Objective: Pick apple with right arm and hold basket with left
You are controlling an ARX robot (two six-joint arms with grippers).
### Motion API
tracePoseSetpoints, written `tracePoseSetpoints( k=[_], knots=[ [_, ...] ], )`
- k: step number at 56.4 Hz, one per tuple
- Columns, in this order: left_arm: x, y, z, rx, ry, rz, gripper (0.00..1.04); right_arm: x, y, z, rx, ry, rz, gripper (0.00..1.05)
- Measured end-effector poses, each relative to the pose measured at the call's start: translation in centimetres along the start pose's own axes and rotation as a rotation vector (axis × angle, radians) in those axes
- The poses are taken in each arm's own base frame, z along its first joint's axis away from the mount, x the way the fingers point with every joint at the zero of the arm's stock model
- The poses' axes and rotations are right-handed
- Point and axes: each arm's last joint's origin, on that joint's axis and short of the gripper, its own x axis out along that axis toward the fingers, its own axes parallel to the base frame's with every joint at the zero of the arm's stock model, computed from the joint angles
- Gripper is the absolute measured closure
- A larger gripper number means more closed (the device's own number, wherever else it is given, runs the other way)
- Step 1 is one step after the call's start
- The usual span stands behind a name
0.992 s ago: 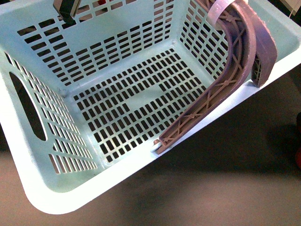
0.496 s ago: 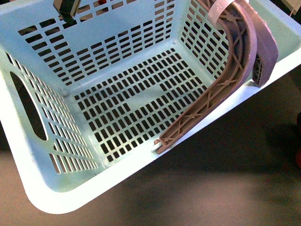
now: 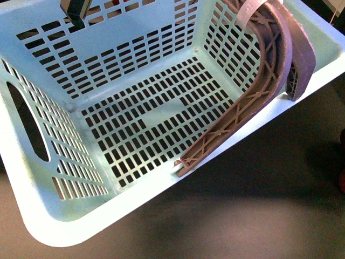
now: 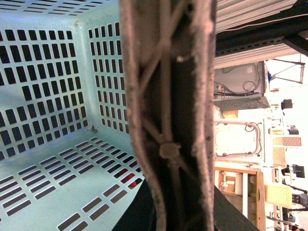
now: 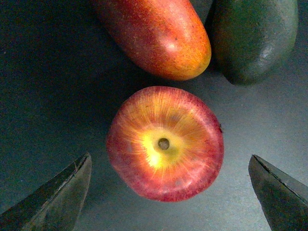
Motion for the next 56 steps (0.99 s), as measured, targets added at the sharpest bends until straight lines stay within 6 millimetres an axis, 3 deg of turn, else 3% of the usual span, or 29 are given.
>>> tracePoseSetpoints(
  k=[24, 30, 35, 46, 56],
  knots=[
    [0.0, 0.0, 0.0, 0.0, 0.0, 0.0, 0.98, 2.4, 0.2, -0.5, -0.006, 0.042, -0.014, 0.09],
    [0.0, 0.0, 0.0, 0.0, 0.0, 0.0, 0.98, 2.5, 0.3, -0.5, -0.008, 0.043, -0.006, 0.25],
    [0.0, 0.0, 0.0, 0.0, 0.0, -0.001, 0.98, 2.3, 0.3, -0.6, -0.011, 0.044, -0.001, 0.3],
    [0.0, 0.0, 0.0, 0.0, 0.0, -0.001, 0.98, 0.1, 0.1, -0.8, -0.011, 0.049, 0.056, 0.32],
    [0.0, 0.0, 0.0, 0.0, 0.0, -0.001, 0.98, -4.8, 0.3, 1.4, -0.014, -0.038, 0.161, 0.32]
  ],
)
